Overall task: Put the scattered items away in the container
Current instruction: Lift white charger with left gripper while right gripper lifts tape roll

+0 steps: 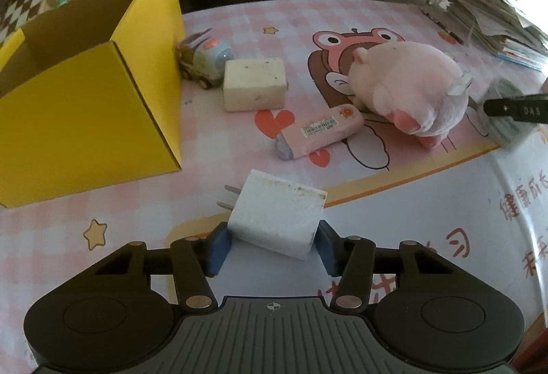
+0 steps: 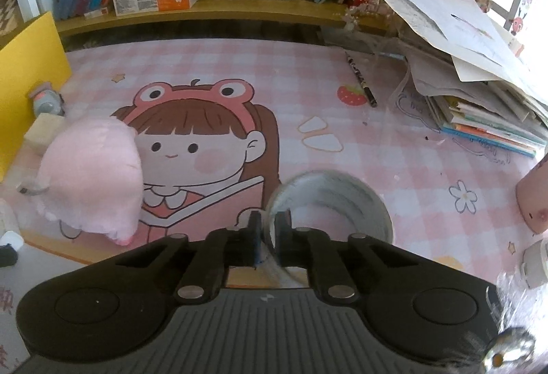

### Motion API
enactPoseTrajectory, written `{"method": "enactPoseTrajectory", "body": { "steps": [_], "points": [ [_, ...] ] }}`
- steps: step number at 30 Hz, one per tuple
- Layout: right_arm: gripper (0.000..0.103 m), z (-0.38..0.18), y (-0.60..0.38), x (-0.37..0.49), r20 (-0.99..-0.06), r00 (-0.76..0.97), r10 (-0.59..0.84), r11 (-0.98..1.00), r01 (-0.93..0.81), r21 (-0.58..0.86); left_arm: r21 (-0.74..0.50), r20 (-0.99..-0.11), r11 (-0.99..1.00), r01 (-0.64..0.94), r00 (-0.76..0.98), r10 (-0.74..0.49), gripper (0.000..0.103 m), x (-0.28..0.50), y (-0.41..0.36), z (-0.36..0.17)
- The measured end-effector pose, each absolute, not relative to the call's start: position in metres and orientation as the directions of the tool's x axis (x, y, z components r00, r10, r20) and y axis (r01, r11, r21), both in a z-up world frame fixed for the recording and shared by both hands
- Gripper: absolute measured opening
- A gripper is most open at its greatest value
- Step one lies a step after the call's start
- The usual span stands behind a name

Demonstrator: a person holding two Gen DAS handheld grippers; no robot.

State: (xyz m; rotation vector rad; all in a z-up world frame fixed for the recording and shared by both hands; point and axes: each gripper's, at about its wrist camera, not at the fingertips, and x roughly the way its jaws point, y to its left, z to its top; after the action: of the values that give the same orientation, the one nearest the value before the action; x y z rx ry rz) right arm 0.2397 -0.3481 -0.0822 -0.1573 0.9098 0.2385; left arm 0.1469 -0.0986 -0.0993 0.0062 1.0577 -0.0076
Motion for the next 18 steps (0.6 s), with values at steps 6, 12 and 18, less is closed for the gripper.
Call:
{"method": "enactPoseTrajectory", "body": {
  "steps": [6,12,18],
  "points": [
    [0.007,-0.074,-0.347,0.224,-0.789,0.592,0.167,0.960,-0.281,-0.008,-0.013,-0.861,1.000,0.011,0.508,-0.017,0.051,0.138,-0.097,-0.095],
    [0.007,-0.067,-0.343,0.209,-0.781,0.592,0.198,0.953,-0.302,0.013,-0.015,-0.843,1.000,0.017,0.538,-0.022,0.051,0.128,-0.097,-0.087],
    [0.007,-0.060,-0.338,0.195,-0.772,0.592,0.232,0.945,-0.324,0.035,-0.022,-0.828,1.000,0.014,0.560,-0.026,0.051,0.116,-0.095,-0.078]
  ]
}}
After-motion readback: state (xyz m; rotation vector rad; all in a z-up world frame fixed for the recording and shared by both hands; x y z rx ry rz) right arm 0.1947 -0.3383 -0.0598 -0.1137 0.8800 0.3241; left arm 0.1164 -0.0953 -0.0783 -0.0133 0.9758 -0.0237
